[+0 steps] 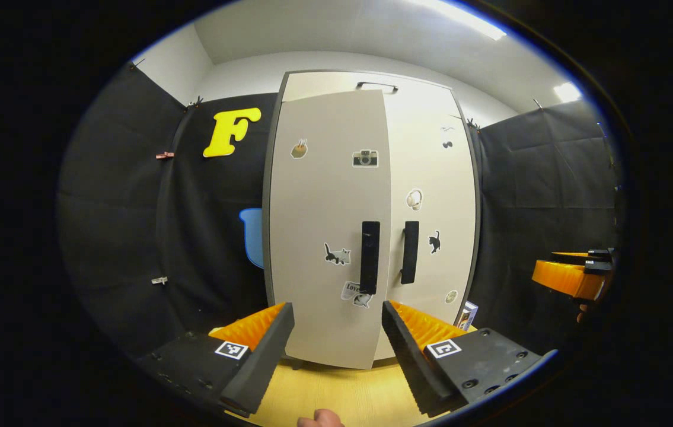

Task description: Grab one shoe with the right hand and put it into the shoe cabinet, grab the other shoe with the left hand and put it into the shoe cabinet; then close the right door with the right hand and the left door with the left hand.

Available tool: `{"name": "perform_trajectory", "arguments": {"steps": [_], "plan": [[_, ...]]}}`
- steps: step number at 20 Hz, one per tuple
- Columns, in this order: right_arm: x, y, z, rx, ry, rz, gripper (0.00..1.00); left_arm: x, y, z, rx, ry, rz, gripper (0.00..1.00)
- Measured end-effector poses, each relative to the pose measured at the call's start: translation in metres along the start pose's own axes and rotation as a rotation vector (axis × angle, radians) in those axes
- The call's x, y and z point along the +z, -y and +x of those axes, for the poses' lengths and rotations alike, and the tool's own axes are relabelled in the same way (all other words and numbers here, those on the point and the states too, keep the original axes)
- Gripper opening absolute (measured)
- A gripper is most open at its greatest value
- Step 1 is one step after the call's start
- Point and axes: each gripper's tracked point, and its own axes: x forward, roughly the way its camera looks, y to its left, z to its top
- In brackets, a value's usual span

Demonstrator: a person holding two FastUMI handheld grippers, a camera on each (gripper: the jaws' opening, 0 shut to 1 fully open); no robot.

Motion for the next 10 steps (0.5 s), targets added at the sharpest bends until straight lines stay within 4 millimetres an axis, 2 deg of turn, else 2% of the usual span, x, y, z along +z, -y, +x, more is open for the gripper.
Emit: {"name": "perform_trajectory", "arguments": {"steps": [3, 10], "plan": [[0.001, -0.011, -0.001, 0.007, 0.007, -0.013, 0.98, 0.005, -0.004, -0.013, 0.008, 0.016, 0.015, 0.93], [-0.004, -0.037, -0.006, 0.024, 0.018, -0.033, 0.98, 0.001, -0.005, -0.031, -0.012, 0.021, 0.007, 0.93]]}}
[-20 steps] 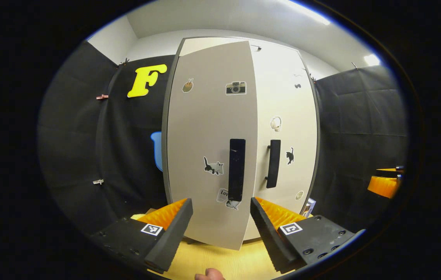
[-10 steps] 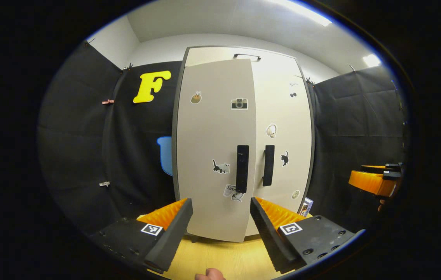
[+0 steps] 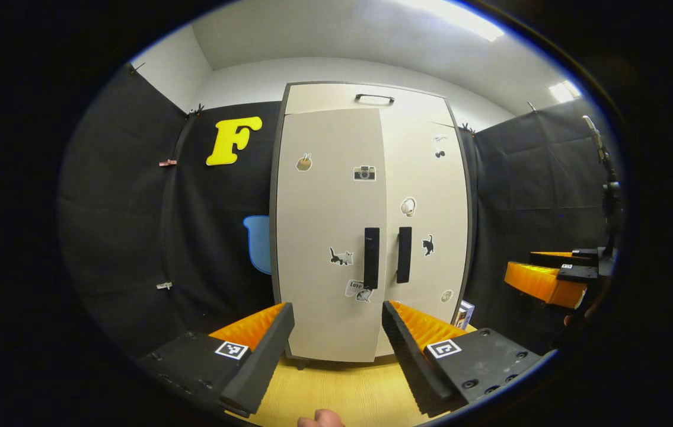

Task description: Grab one shoe with the right hand and put it into the shoe cabinet, grab the other shoe with the left hand and put it into the shoe cabinet; then close the right door with the right hand and the left door with the left hand.

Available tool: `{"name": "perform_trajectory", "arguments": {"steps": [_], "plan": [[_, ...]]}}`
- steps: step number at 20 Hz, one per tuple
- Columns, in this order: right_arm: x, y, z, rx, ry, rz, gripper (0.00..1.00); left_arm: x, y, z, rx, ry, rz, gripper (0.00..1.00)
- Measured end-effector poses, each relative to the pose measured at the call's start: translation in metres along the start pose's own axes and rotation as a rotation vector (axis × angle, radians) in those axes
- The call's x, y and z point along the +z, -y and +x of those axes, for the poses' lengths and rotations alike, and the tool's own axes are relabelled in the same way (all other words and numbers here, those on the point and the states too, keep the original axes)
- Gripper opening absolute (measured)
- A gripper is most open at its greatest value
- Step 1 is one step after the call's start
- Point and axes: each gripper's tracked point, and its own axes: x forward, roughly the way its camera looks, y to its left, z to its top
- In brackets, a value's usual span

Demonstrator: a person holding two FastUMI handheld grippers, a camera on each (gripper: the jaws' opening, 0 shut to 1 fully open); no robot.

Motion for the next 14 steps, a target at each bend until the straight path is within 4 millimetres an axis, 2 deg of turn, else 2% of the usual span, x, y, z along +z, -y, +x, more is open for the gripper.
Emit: {"name": "perform_trajectory", "arguments": {"steps": [4, 14], "plan": [[-0.0057, -0.0088, -0.0011, 0.005, -0.008, -0.004, 0.98, 0.001, -0.003, -0.0026, -0.003, 0.005, 0.004, 0.93], [-0.0081, -0.0086, -0.0056, -0.008, -0.01, -0.005, 0.98, -0.0037, -0.0018, -0.0002, -0.024, -0.003, 0.006, 0.93]]}}
